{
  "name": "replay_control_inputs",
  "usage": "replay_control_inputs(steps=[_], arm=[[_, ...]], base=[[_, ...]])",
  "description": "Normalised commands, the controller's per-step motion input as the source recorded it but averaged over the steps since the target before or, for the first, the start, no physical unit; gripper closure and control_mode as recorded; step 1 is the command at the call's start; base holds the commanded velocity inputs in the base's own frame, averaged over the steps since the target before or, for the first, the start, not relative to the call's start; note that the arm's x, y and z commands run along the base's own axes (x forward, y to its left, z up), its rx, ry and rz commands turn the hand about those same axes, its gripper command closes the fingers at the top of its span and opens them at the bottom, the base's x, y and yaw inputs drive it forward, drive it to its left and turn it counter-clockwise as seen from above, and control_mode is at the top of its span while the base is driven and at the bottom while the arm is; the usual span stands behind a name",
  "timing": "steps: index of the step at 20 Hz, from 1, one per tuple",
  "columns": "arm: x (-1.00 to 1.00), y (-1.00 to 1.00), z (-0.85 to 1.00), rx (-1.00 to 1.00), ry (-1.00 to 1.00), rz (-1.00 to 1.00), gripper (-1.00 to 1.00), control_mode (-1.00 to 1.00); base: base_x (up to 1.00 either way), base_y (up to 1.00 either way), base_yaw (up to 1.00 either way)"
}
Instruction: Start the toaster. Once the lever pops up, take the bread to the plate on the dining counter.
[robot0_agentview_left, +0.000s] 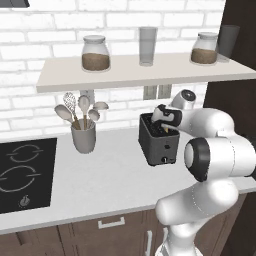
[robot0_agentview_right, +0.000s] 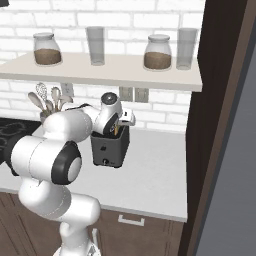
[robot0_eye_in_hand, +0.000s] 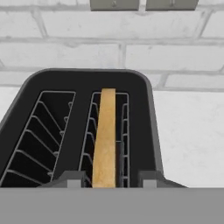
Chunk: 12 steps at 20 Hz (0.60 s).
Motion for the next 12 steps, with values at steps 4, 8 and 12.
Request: replay_control_inputs(steps=[4, 8, 12], arm=[[0.02, 0.00, -0.07, 0.00, 0.00, 0.00, 1.00, -1.00], [0.00, 0.00, -0.13, 0.00, 0.01, 0.00, 1.00, -1.00], [0.00, 0.00, -0.02, 0.00, 0.01, 0.00, 1.00, -1.00]], base=[[0.00, 0.00, 0.00], [0.00, 0.00, 0.00], [0.00, 0.00, 0.00]])
